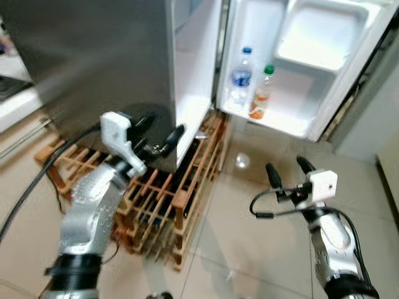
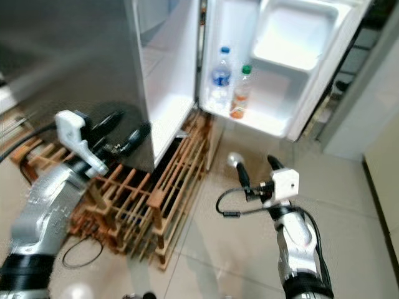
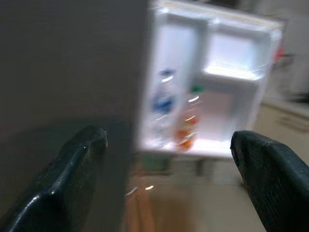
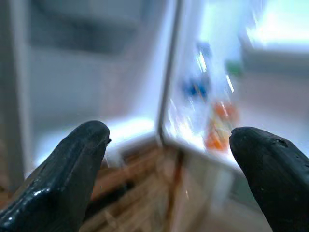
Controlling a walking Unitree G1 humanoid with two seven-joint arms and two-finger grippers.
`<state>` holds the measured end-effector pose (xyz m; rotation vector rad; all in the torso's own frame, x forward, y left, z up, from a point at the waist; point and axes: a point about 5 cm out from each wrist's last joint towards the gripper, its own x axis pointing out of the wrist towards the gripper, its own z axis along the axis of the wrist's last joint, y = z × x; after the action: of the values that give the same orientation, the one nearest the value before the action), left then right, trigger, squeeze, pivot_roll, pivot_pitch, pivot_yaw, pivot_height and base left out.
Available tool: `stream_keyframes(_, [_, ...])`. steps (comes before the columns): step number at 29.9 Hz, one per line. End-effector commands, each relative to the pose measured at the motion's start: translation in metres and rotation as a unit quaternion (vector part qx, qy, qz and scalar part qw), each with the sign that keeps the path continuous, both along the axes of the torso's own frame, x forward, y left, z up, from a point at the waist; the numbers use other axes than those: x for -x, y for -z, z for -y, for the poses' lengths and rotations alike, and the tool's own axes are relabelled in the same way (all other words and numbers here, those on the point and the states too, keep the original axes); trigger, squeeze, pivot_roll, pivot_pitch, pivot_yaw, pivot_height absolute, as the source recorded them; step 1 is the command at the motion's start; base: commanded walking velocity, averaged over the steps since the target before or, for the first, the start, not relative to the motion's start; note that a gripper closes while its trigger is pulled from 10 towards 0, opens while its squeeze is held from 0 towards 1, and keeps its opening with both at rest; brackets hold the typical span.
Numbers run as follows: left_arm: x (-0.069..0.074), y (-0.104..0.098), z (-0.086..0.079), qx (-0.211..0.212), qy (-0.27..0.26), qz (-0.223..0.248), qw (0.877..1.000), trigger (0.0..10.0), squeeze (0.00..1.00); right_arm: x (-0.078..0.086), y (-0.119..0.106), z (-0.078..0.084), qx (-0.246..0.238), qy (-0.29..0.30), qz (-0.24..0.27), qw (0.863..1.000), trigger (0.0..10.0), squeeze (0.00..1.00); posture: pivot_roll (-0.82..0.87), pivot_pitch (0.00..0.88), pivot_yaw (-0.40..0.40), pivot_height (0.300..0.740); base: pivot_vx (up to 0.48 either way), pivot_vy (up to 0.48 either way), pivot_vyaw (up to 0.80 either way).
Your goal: Restocking fridge
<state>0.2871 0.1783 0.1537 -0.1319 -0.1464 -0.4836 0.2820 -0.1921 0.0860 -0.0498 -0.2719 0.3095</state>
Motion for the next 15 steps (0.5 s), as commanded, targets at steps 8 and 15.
stream_keyframes(8, [0.001,0.025,-0.013,-0.065,-0.147,-0.037,0.986,10.0,0.00,-0.004,-0.058,-0.046,-0.012,-0.045,0.030,0.998,10.0,0.00,-0.06,0.000,-0.020,0.740,0.000,0.000,0.10])
stream_keyframes(15, [0.002,0.027,0.005,-0.061,-0.161,-0.033,0.984,10.0,0.00,0.000,-0.047,-0.055,-0.025,-0.050,-0.033,0.998,10.0,0.00,-0.05,0.000,-0.026,0.740,0.000,0.000,0.77])
